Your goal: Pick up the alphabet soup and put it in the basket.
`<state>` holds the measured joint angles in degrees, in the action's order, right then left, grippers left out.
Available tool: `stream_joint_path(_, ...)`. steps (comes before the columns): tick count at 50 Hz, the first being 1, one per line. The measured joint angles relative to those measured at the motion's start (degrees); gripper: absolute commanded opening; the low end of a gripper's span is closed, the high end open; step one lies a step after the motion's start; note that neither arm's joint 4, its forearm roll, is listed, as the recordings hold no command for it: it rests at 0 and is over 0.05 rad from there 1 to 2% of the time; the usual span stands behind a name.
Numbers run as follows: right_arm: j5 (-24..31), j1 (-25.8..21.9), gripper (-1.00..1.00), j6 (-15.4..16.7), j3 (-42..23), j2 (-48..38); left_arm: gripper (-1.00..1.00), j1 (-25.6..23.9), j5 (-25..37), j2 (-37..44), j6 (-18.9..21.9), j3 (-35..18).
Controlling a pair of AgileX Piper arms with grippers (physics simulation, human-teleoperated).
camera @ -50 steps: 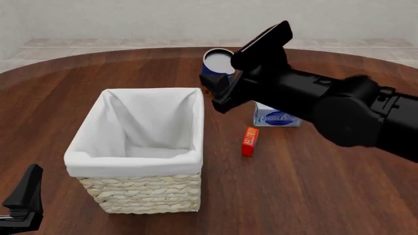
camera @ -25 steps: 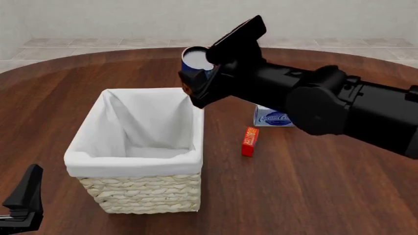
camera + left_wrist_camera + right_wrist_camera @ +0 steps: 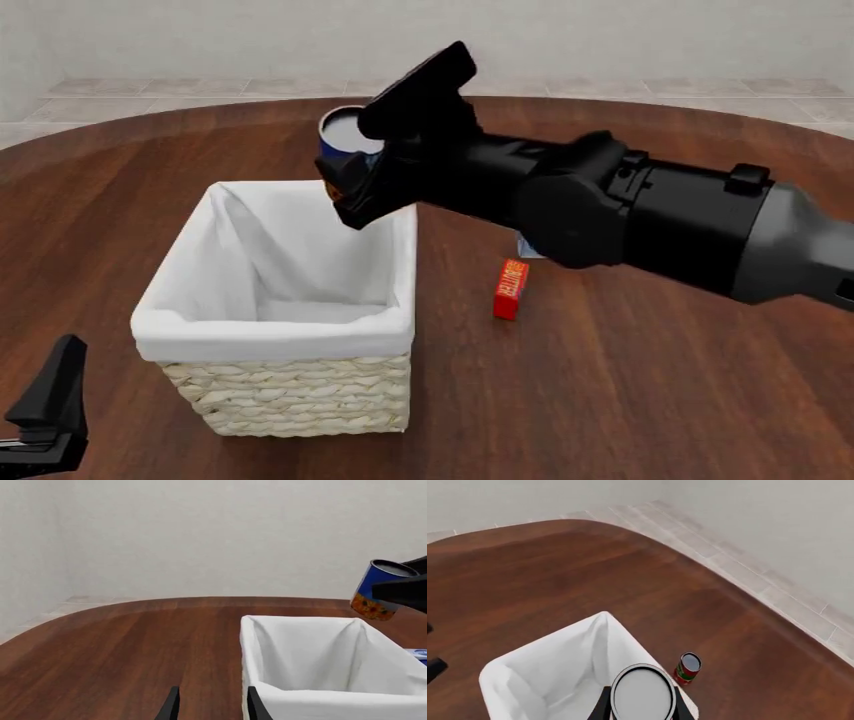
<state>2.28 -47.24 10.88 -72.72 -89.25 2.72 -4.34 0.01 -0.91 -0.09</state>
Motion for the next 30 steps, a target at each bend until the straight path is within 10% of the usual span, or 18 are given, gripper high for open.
stream_joint_path(30,0.2,-2.1,-1.00,-2.1,-6.8,-8.7,1.00,0.4,-0.5,0.0,0.1,0.0)
